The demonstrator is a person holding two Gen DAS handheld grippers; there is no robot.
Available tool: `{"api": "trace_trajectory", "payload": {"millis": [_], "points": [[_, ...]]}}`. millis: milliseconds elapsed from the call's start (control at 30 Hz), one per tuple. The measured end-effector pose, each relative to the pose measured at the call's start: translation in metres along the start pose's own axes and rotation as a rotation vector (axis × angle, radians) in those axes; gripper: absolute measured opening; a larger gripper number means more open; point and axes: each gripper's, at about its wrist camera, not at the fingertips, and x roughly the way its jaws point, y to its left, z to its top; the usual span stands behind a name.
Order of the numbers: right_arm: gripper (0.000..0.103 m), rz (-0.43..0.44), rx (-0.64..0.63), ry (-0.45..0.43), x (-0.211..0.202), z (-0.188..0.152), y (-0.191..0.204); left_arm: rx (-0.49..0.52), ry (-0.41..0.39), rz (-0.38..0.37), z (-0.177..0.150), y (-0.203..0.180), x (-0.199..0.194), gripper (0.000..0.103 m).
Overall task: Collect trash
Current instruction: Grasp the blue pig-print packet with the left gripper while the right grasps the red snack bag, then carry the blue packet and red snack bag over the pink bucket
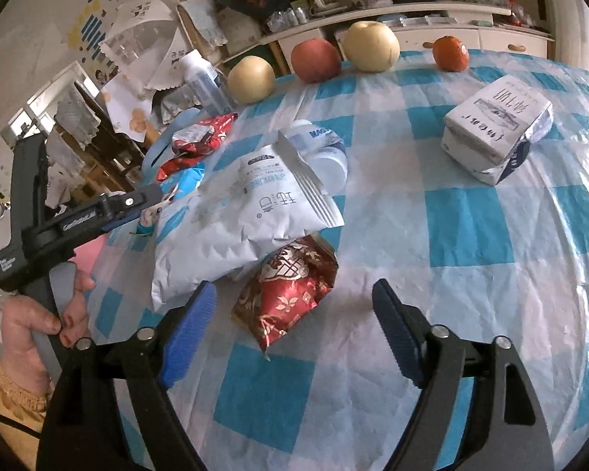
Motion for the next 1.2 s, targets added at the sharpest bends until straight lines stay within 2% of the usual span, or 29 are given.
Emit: {"api": "trace_trajectory", "payload": {"millis": [167, 267, 367, 467, 600, 967, 1200], "points": [[0.075, -0.039, -0.072, -0.016, 0.006, -0.001, 0.013, 0.017, 0.035, 0.078, 0.004, -0.006, 0.019, 0.071], [0.068, -0.072, -0.105, -0.028, 0.012, 0.000, 0.017, 0.006, 0.051, 0.088, 0.003, -0.005, 0.027, 0.070], [0.053, -0.091, -0.118, -0.029, 0.014, 0.002, 0.018, -0.001, 0.049, 0.100, 0.003, -0.006, 0.030, 0.062], [0.047, -0.097, -0.120, -0.028, 0.014, 0.002, 0.019, 0.006, 0.043, 0.095, 0.001, -0.009, 0.029, 0.054], [0.044, -0.100, -0.135, -0.026, 0.015, 0.002, 0.020, 0.001, 0.034, 0.086, -0.001, -0.009, 0.026, 0.045], [0.032, -0.121, -0.144, -0.055, 0.000, 0.002, 0.015, -0.068, 0.011, 0.053, -0.010, 0.013, 0.005, 0.039], [0.027, -0.134, -0.134, -0.094, -0.018, 0.002, 0.015, -0.087, -0.059, 0.052, -0.015, 0.024, -0.032, 0.039]]}}
